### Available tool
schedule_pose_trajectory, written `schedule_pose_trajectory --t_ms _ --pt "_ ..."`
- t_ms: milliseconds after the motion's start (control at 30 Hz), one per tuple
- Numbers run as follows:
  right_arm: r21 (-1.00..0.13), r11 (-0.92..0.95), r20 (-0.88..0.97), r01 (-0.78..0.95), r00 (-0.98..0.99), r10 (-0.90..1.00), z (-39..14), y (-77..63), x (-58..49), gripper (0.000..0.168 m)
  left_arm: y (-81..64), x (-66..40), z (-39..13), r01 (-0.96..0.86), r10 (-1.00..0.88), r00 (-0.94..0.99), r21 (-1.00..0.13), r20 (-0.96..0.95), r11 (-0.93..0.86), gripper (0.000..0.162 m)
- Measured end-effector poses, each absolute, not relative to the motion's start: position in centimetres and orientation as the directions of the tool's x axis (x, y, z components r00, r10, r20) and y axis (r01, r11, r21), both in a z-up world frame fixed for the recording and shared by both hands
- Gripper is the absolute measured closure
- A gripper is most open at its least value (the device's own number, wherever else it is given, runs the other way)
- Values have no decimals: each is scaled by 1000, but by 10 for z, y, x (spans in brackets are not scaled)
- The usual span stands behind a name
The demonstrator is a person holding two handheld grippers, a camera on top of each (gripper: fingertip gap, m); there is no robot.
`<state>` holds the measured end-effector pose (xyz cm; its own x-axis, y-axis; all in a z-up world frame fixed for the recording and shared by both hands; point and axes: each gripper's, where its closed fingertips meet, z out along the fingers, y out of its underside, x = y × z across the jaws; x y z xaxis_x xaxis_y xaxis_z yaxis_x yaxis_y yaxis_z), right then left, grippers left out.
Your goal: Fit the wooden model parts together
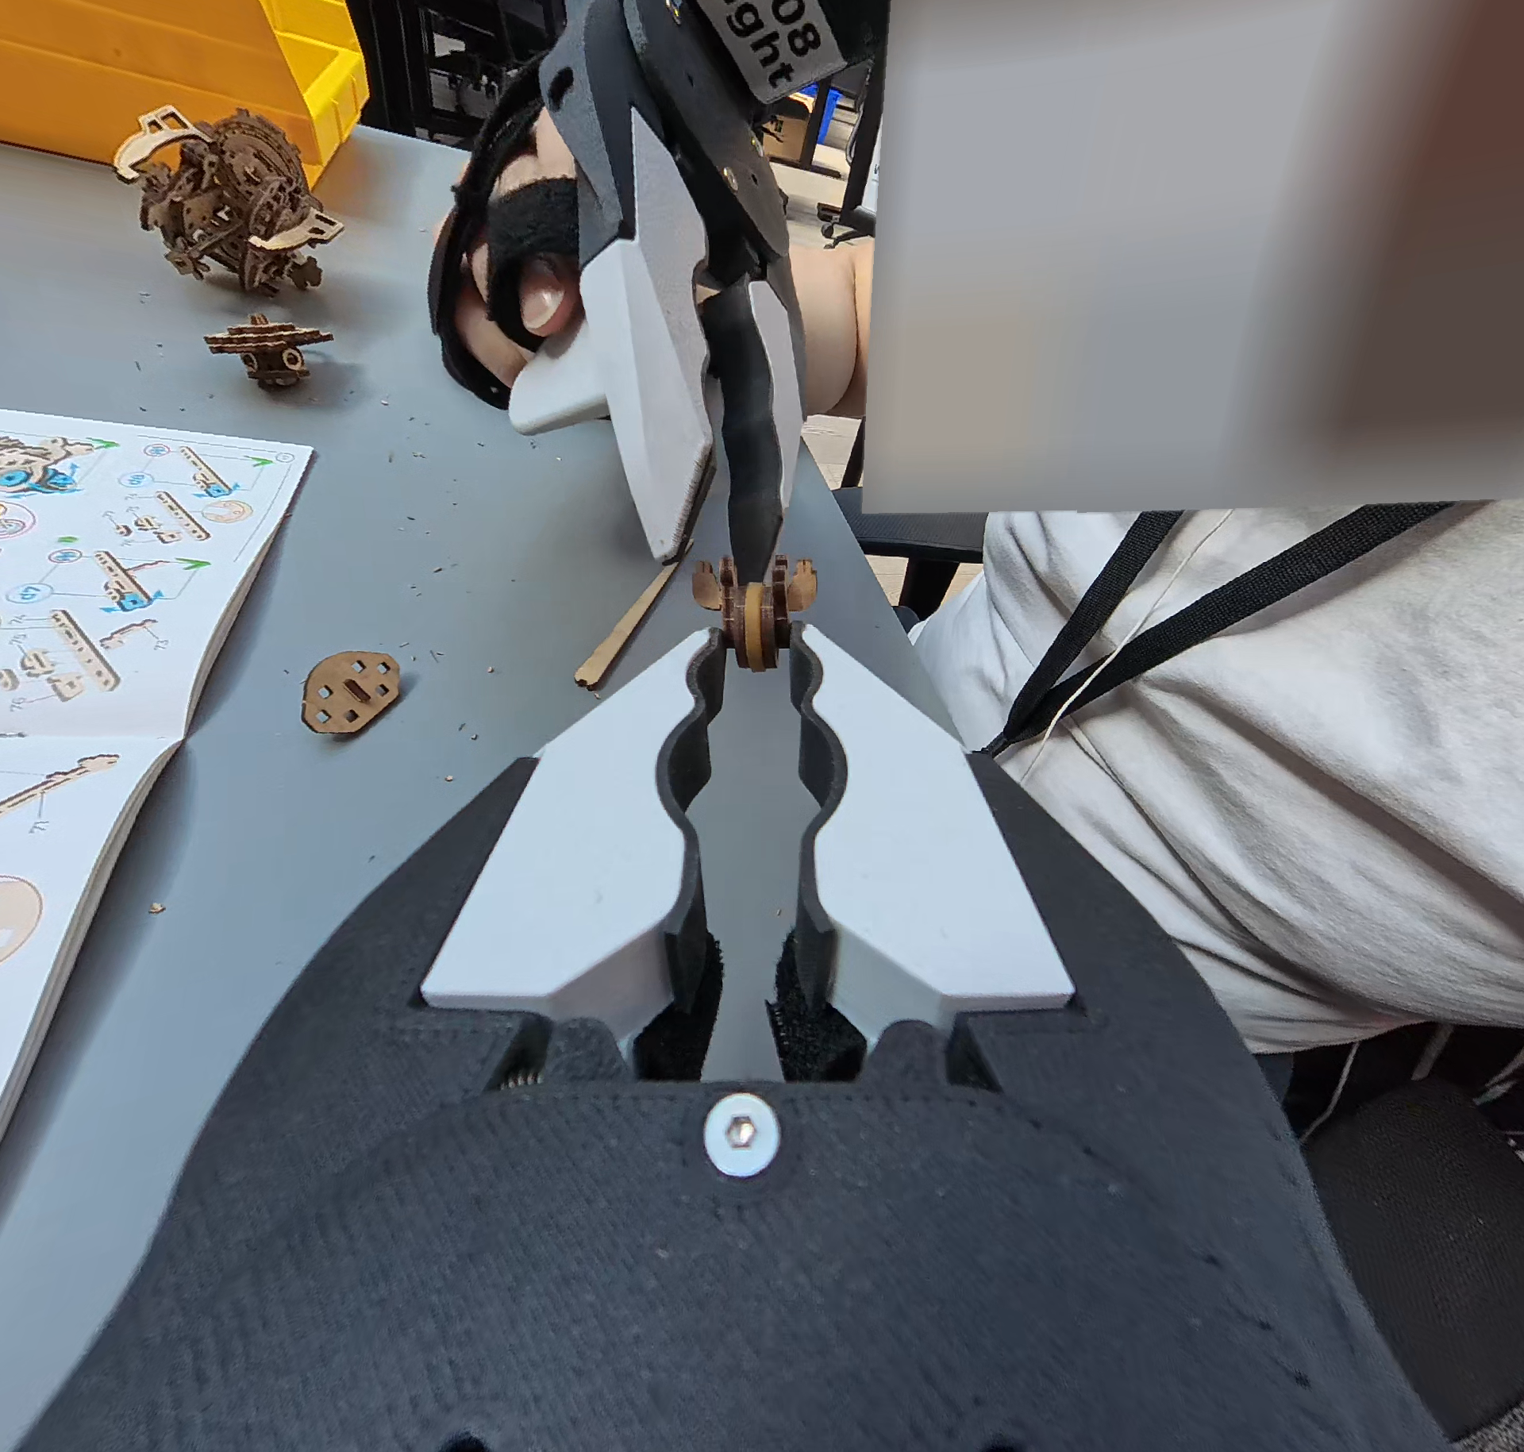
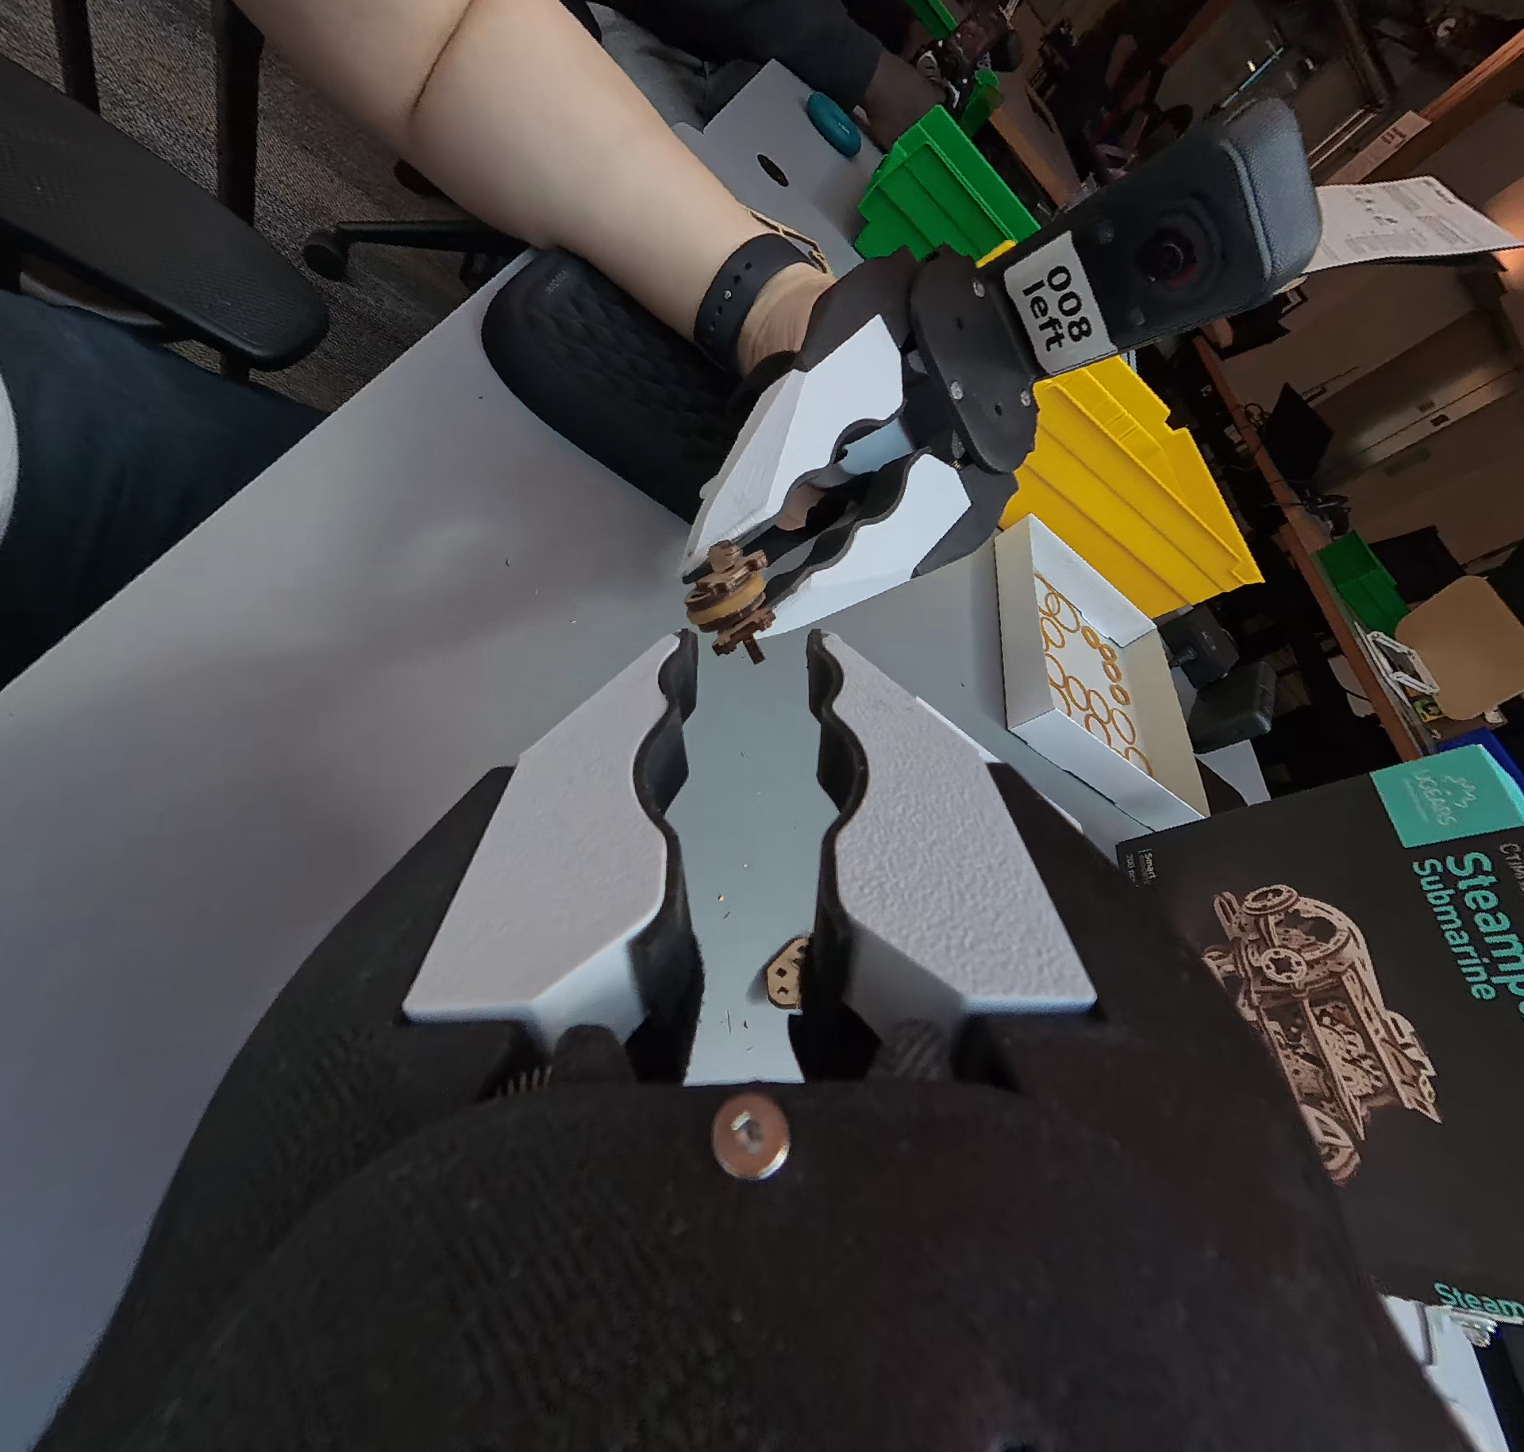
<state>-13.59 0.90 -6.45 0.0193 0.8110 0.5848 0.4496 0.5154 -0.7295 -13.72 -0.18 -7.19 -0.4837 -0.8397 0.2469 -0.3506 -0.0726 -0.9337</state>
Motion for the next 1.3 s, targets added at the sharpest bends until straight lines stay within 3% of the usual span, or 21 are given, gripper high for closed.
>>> schedule_pose_trajectory --t_ms 400,733,1300 --pt "-724 612 608 319 -125 784 -51 -29 -164 135 -42 -169 -58 -405 -570 -718 -906 400 -127 149" --pt "-719 639 517 273 -404 754 -47 -45 -189 137 -52 -188 -46 -382 -450 -793 -911 410 -157 149" --pt "-788 571 450 231 -416 790 -42 -46 -195 146 -49 -189 -43 -396 -413 -798 -898 440 -191 149"
